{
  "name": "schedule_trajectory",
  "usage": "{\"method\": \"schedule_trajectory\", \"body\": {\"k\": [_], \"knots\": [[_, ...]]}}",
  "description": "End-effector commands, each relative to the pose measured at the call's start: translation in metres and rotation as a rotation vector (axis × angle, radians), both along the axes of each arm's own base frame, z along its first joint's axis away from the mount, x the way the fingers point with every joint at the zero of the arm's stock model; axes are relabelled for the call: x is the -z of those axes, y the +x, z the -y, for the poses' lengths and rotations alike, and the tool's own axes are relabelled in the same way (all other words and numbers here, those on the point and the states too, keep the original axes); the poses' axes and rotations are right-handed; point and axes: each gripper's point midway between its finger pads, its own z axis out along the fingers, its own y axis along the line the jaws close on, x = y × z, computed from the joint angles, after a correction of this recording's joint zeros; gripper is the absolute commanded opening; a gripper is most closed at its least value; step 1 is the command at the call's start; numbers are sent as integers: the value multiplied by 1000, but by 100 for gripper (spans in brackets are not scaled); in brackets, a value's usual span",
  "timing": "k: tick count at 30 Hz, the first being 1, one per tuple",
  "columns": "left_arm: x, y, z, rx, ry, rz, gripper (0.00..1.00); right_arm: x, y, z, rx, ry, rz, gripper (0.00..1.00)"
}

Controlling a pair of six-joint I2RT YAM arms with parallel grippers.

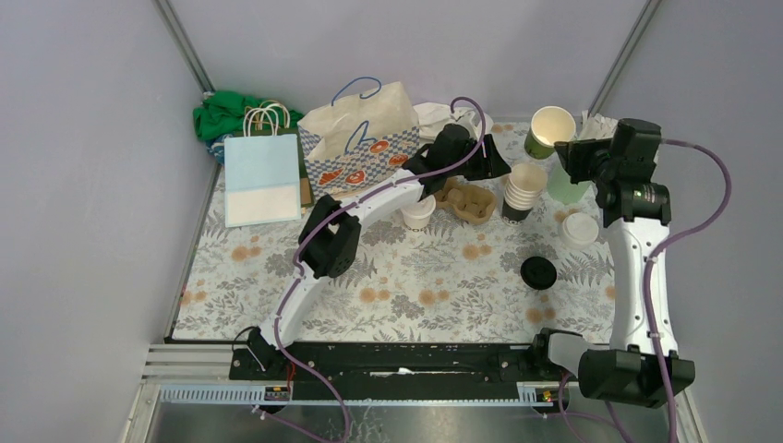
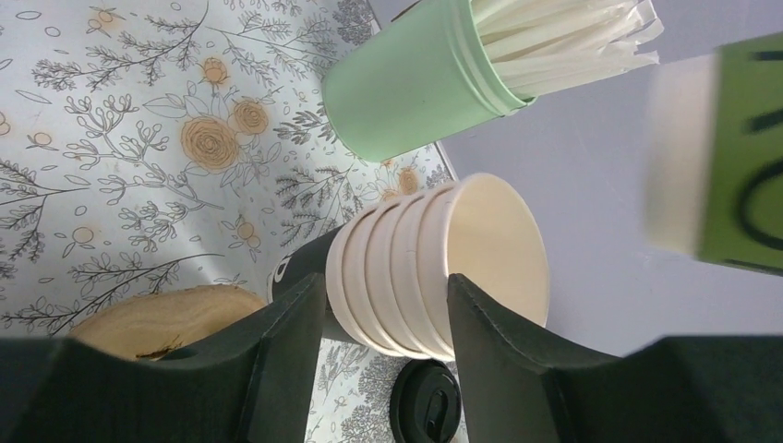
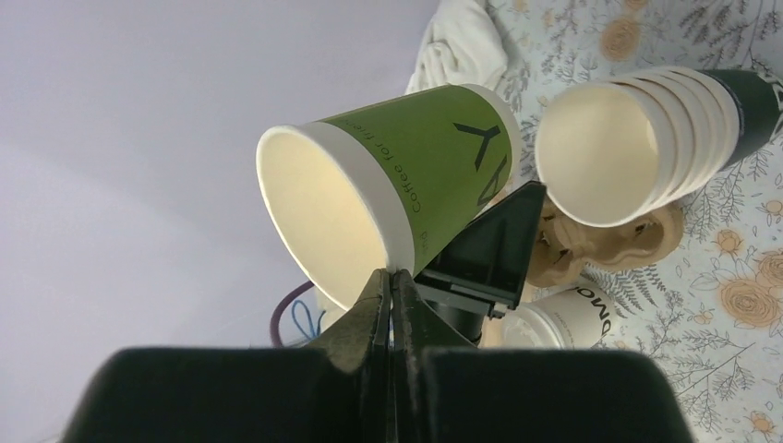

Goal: Pack the takeout coffee
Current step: Place the coffee cup at the center of the board.

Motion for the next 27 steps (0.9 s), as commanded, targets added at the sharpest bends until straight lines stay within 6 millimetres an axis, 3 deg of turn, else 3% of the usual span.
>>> {"method": "schedule_trajectory", "body": {"k": [1,11,15,19,23,27], "knots": [[-53,-7,-7,5,1,85,57,-30,-21,1,0,-52,54,0],[-126,-30,-23,66,-49,197,71,-32,-65,-17,-197,-230,35,0],[-153,-44,-55,50,6,267,77,-28,-89,-35,-368,-309,48,0],[-174,-68,-94,18,50,339,81,11,-107,-75,-593,-239,37,0],[-177,-87,-139,-53,131,367,81,62,-124,-92,-726,-198,-53,0],[-174,-118,-185,-100,170,390,82,100,-139,-119,-861,-217,-116,0]]}}
